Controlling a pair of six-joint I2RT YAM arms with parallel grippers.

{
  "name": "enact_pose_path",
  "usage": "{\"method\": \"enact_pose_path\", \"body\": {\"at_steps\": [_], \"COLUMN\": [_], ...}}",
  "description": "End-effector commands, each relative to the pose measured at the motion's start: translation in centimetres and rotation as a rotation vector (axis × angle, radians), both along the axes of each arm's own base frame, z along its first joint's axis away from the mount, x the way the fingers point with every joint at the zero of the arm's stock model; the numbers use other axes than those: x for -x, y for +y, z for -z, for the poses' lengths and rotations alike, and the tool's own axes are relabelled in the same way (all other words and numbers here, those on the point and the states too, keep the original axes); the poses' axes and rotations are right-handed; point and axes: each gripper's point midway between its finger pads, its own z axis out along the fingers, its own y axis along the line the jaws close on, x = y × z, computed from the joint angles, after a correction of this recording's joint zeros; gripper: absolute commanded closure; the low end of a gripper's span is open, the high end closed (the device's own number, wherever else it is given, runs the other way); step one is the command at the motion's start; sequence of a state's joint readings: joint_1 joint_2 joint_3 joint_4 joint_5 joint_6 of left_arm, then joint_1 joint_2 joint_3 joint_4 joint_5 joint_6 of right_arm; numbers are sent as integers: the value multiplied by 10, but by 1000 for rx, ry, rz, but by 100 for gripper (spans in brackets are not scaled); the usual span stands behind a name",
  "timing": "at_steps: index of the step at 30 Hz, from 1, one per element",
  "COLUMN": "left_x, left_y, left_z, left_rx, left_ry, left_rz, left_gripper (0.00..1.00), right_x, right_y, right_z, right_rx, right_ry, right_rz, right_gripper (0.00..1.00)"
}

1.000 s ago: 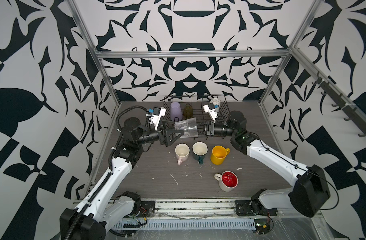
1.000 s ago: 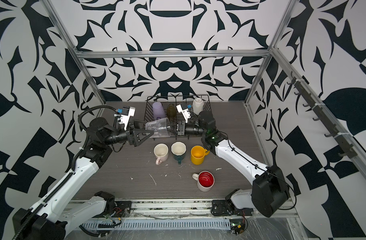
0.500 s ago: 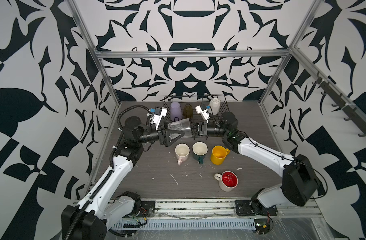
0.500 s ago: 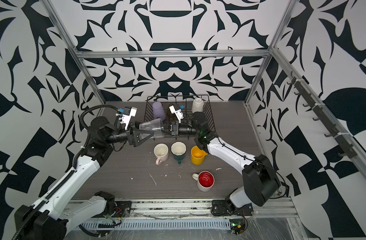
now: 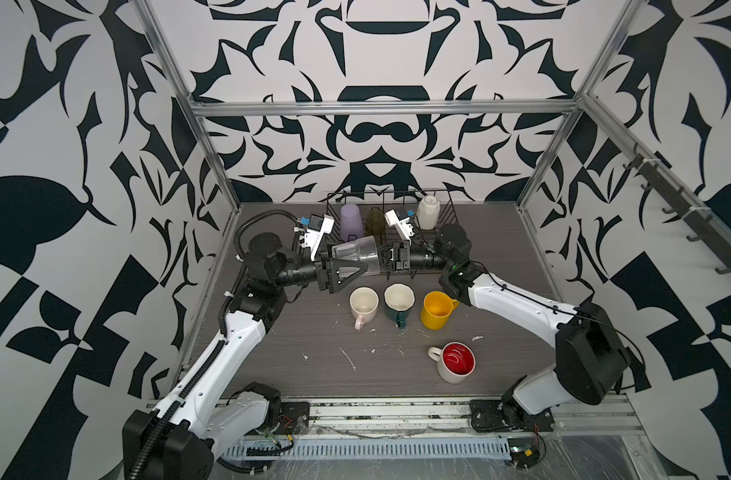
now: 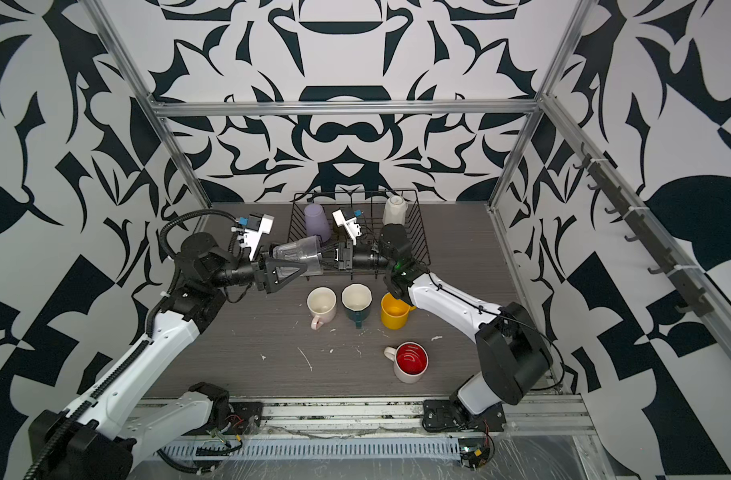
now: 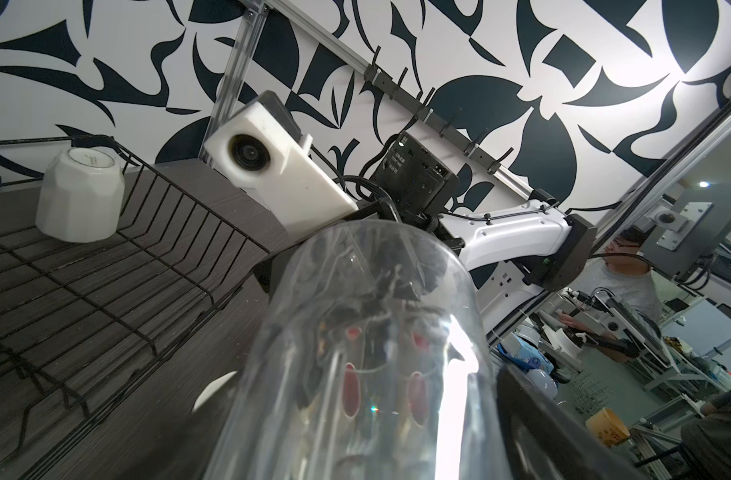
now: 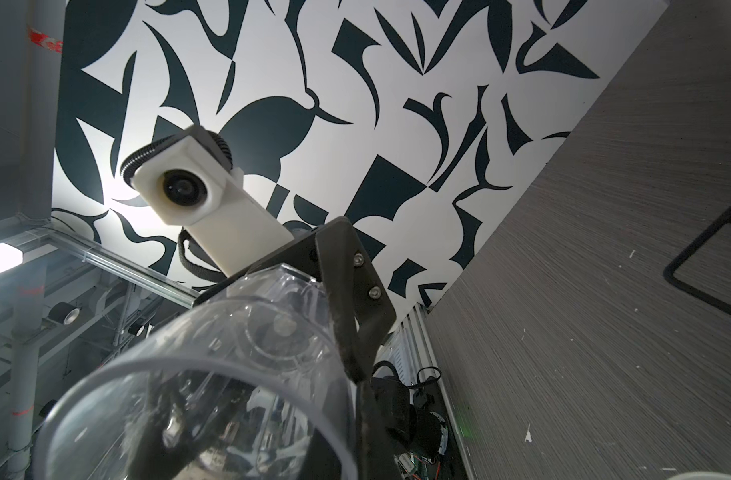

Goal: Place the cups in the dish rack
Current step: 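Hold the clear glass with both grippers above the rack and reorient it, then open the right gripper and withdraw it while the left holds the glass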

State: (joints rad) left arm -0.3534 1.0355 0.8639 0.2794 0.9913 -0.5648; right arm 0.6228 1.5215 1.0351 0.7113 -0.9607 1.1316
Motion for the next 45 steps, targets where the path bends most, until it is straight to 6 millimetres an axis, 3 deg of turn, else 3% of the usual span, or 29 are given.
{"method": "enact_pose_path", "body": {"at_steps": [1,4,8,11,16,23,31,39,45], "left_x": [24,24,23,22,20,22,16,-15,-49], "left_y": [-2,-2,-2,0,2,9,12,21,31], "left_z": [-24,-25,-25,-26,-28,-35,-34,-21,-2], "left_rx": [27,27,23,21,14,14,-6,-144,-282], "left_ry": [-81,-84,-85,-94,-107,-159,-159,-85,27], "left_rz": [96,96,80,58,20,-45,-96,-258,-402], "left_gripper": [14,27,63,75,100,100,100,100,100], "right_x": [-3,-3,-4,-4,-5,-8,-17,-32,-32], "right_y": [2,2,2,2,0,-5,-21,-69,-119], "right_z": [-29,-27,-27,-26,-24,-22,-20,-5,9], "right_rx": [-61,-57,-53,-51,-38,-22,-14,140,427], "right_ry": [-62,-58,-58,-55,-56,-63,-52,-90,-214], "right_rz": [21,24,29,30,45,81,139,329,572], "right_gripper": [100,100,100,100,84,66,58,52,37]}}
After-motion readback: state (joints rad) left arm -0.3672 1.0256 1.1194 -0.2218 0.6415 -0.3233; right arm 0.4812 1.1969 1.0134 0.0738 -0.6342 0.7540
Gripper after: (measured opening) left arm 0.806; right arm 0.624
